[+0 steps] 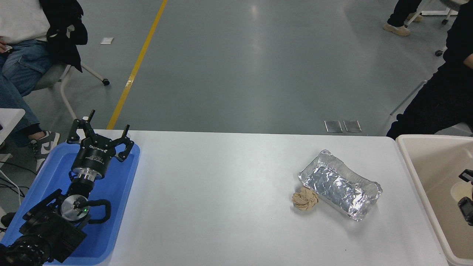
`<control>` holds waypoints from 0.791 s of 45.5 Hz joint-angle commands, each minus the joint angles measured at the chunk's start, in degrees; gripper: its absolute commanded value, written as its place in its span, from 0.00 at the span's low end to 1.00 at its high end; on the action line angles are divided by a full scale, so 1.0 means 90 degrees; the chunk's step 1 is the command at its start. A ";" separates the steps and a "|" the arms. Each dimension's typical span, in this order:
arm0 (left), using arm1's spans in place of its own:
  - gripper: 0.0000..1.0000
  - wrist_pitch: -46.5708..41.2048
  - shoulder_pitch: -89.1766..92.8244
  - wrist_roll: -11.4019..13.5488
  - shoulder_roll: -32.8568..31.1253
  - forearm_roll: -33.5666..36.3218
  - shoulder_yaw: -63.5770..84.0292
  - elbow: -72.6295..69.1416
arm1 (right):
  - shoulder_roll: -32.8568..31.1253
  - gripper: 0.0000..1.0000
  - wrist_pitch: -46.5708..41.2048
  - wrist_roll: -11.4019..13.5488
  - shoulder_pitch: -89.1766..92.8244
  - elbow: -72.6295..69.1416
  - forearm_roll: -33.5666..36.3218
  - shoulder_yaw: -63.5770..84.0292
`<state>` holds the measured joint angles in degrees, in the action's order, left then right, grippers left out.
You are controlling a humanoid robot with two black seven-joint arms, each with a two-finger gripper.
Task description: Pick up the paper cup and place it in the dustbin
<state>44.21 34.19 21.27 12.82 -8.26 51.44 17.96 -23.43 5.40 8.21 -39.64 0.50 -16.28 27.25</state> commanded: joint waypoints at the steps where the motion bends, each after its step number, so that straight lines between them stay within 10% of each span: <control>1: 1.00 0.0000 0.0000 -0.0001 0.0002 0.0000 -0.0002 -0.0003 | -0.0238 1.00 -0.0015 -0.0013 -0.0906 -0.0143 0.0012 -0.0020; 13: 1.00 0.0000 0.0000 -0.0001 0.0002 0.0000 0.0007 -0.0003 | -0.0454 1.00 0.0083 -0.0735 -0.2362 -0.0504 0.0012 -0.1190; 30: 1.00 0.0000 0.0000 -0.0001 0.0002 0.0000 0.0007 -0.0003 | -0.0580 1.00 0.0064 -0.0892 -0.2929 -0.1324 0.0012 -0.3769; 36: 1.00 0.0000 0.0000 -0.0001 0.0002 0.0000 0.0007 -0.0003 | -0.0805 1.00 0.0064 -0.1613 -0.2813 -0.1900 0.0012 -0.4774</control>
<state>44.21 34.19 21.28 12.81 -8.27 51.50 17.93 -28.32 5.92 0.52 -64.32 -9.41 -16.17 -1.09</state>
